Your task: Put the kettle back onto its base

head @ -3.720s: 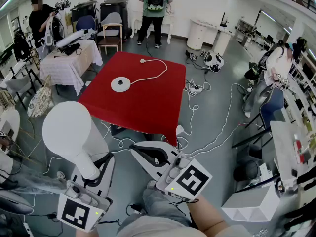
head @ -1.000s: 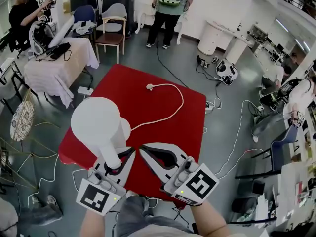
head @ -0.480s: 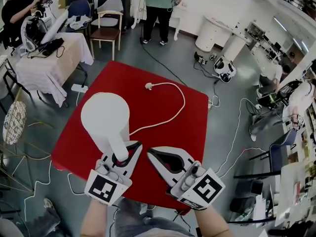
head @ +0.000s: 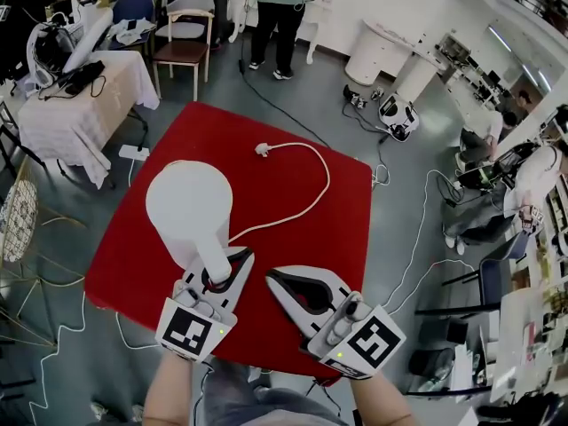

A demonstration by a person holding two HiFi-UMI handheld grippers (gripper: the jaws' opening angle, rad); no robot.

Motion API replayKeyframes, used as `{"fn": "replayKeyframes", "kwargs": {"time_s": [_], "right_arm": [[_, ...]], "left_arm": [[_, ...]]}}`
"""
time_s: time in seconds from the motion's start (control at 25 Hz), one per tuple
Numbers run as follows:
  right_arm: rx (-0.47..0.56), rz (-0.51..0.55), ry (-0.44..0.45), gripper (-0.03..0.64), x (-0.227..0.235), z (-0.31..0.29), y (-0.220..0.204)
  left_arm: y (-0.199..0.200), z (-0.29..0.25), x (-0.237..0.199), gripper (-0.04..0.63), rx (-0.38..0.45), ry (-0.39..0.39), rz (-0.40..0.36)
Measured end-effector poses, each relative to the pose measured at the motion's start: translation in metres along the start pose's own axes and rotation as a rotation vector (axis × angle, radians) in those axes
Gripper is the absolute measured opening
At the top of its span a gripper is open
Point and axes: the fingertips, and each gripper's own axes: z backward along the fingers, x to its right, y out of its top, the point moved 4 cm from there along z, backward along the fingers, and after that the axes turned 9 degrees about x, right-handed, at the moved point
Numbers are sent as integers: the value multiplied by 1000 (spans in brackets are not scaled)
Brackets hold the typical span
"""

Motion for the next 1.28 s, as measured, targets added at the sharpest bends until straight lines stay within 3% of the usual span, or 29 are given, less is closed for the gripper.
{"fn": "replayKeyframes", "kwargs": {"time_s": [0.36,0.56,0.84,1.0,1.16,1.28], "right_arm": [[9,-22,4,8,-2,-15,-2],[6,-34,22,8,-10,-14,-1],[-2,-56,39,8,-21,-21,8],[-1,-55,55,8,-31,-16,13],[-4,-54,65,8,-43,-1,15],[-3,-52,73,8,-54,4,19]], "left_arm": [[-13,2,-11,10,10,-5,17],[-21,5,-2,12,-3,-57,-4],[-17,38,-10,117,-66,-85,5],[-14,56,-14,124,-101,-52,-30],[-13,71,-17,146,-120,-18,-16],[-13,92,-24,158,-127,42,-23]]}}
